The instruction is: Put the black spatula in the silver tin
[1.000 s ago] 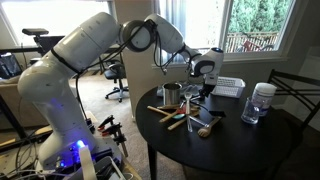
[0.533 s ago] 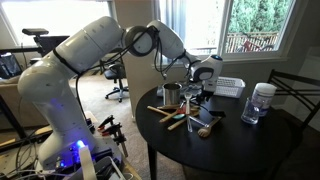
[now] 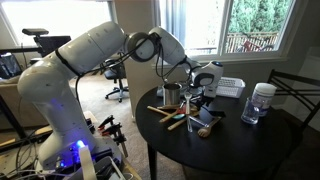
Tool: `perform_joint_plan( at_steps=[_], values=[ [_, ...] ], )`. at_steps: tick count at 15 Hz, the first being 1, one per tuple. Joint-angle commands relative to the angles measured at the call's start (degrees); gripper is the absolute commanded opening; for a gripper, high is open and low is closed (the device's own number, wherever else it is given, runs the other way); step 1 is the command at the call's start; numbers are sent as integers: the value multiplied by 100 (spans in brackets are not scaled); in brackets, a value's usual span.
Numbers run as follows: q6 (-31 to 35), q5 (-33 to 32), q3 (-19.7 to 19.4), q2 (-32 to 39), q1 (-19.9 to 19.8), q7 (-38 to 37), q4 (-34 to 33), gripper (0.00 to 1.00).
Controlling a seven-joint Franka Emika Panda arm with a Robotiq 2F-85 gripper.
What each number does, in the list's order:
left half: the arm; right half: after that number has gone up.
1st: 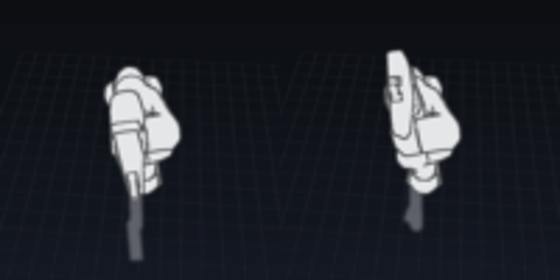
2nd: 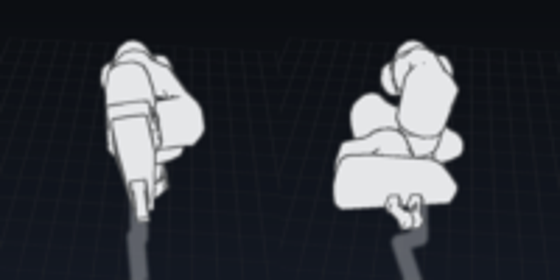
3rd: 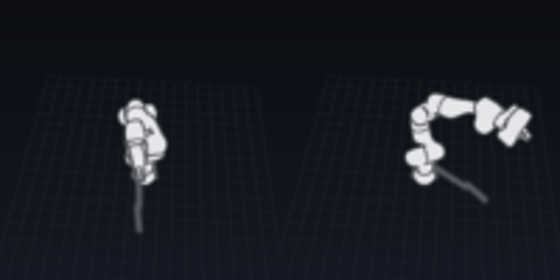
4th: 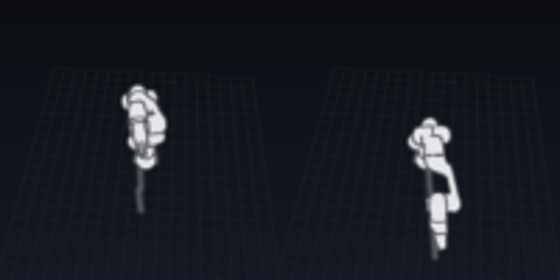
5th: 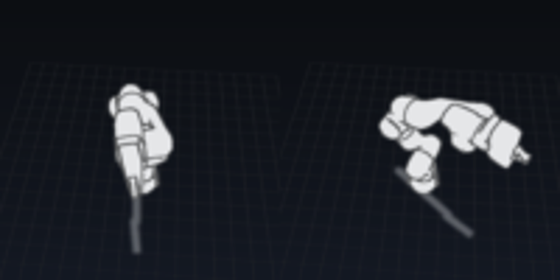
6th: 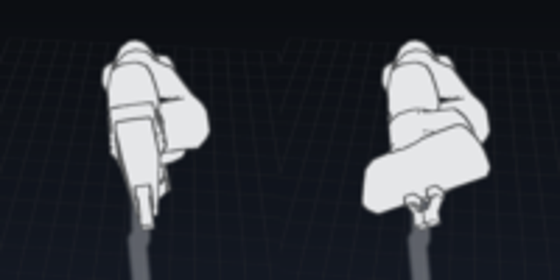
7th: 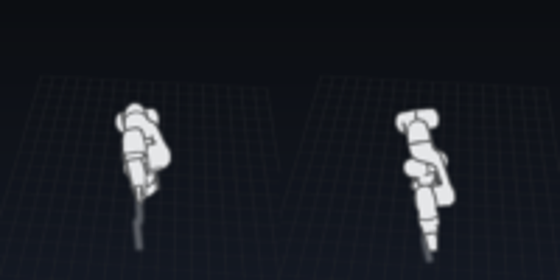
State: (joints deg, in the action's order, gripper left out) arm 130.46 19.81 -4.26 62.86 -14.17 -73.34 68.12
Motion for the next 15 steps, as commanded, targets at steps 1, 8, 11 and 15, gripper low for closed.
perform_joint_plan(
  at_steps=[1,8,11,15],
  values=[
    [-109,88,-11,149,-69,65,-165,60],
    [-52,112,-8,163,-119,107,-102,15],
    [-39,118,-5,133,-142,120,-77,6],
    [32,110,-24,-22,-139,133,-4,7]
  ],
)
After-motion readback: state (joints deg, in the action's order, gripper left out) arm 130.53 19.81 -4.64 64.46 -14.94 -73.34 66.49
